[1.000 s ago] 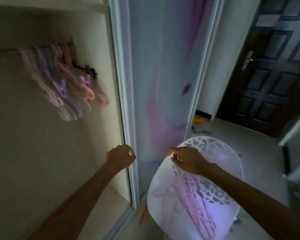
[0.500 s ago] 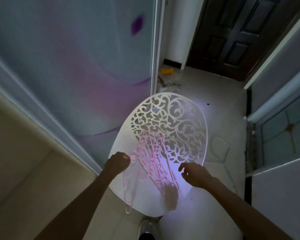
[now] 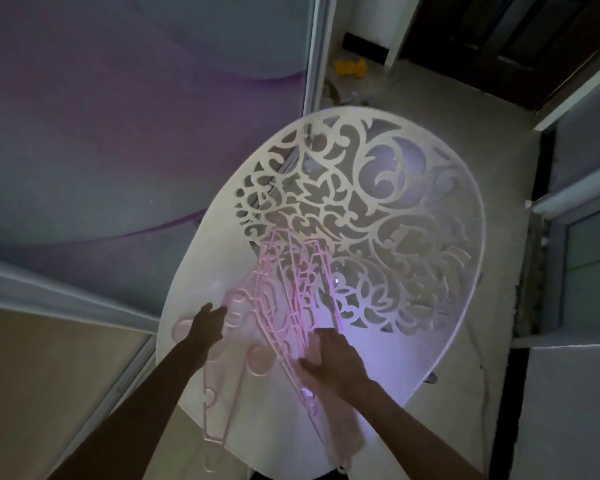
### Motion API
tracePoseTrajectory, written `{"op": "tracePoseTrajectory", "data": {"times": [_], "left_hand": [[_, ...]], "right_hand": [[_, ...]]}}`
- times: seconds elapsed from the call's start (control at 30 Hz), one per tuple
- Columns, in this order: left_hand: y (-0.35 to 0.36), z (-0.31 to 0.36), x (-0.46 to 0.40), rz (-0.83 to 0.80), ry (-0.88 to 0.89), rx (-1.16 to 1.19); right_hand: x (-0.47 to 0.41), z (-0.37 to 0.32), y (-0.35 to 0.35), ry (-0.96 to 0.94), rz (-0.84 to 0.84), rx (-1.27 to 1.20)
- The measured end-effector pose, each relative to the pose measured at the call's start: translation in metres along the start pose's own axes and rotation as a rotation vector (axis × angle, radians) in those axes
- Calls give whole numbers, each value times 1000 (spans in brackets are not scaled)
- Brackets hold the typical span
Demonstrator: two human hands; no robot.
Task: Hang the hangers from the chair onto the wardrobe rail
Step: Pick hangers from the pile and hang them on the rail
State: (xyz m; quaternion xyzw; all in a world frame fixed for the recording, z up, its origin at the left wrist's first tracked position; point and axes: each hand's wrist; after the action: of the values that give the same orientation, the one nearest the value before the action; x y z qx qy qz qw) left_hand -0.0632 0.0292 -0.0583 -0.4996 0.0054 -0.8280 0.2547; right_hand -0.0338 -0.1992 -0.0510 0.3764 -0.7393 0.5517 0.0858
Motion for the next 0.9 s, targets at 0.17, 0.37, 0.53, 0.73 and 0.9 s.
{"op": "tracePoseTrajectory", "data": {"times": [0.17,0.37,0.53,0.73,0.9], "left_hand": [[23,-11,-20,-19,74,230],[13,-23,-4,-58,201,149],[8,-29,6,-68,285,21],[-3,-30,6,55,297,10],[-14,-15,5,-17,247,193]], "right_hand": [[-49,-22,45,-198,99,90],[-48,-16,49,-185,34,-218],[-21,-9,37,-223,72,-380],[-1,4,5,-211,296,-337],[8,35,-22,-221,150,-290]]}}
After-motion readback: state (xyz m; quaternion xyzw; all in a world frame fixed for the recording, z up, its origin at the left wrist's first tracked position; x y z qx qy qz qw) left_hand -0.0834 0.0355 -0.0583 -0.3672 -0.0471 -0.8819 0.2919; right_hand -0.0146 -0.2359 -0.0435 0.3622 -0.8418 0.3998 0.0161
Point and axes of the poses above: each hand's wrist, its own x-axis away from the middle knuckle, its own y-axis out of the palm, z = x × y, and after that the axes turned 5 degrees about -y, right-handed
